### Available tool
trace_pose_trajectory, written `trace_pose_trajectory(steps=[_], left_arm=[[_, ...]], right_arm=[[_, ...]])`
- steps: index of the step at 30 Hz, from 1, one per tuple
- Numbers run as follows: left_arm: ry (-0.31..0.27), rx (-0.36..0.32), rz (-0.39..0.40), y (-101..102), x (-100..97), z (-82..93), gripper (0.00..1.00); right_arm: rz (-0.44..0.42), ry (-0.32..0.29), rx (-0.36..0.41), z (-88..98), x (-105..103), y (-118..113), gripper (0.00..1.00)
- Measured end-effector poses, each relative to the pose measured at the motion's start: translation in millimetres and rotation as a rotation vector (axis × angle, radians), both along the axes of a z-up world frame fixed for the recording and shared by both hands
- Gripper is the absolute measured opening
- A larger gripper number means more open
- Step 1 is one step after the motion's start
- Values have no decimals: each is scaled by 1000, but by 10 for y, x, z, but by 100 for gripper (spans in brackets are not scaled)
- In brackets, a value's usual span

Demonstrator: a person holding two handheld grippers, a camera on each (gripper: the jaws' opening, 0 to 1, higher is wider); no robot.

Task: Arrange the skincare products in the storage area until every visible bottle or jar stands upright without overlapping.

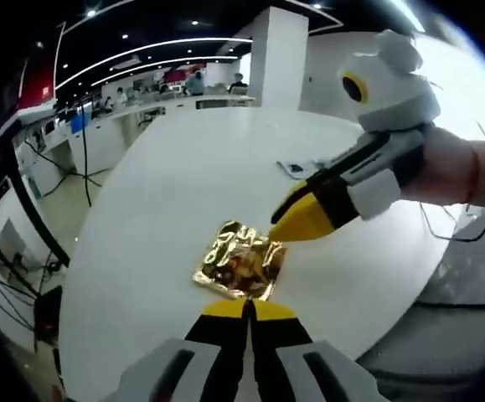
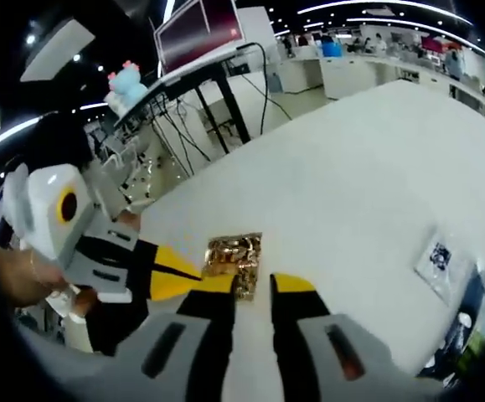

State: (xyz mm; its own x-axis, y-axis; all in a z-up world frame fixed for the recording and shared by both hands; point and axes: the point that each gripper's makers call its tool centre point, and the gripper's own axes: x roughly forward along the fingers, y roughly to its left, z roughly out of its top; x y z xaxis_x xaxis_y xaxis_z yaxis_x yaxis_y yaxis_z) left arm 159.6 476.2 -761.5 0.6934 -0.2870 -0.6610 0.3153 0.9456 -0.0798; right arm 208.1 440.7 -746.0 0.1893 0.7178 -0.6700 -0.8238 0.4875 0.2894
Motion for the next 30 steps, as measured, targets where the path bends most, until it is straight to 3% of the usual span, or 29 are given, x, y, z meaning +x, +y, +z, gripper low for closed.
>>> trace_pose_trajectory(steps=[9,30], left_arm=[[-5,-1,-23,0,17,-13,1],[-79,-94,7,14,35,-9,1]], right_arm=[[15,49,-4,-109,34,120,18],[25,-22,-67,-157,32,218,18]])
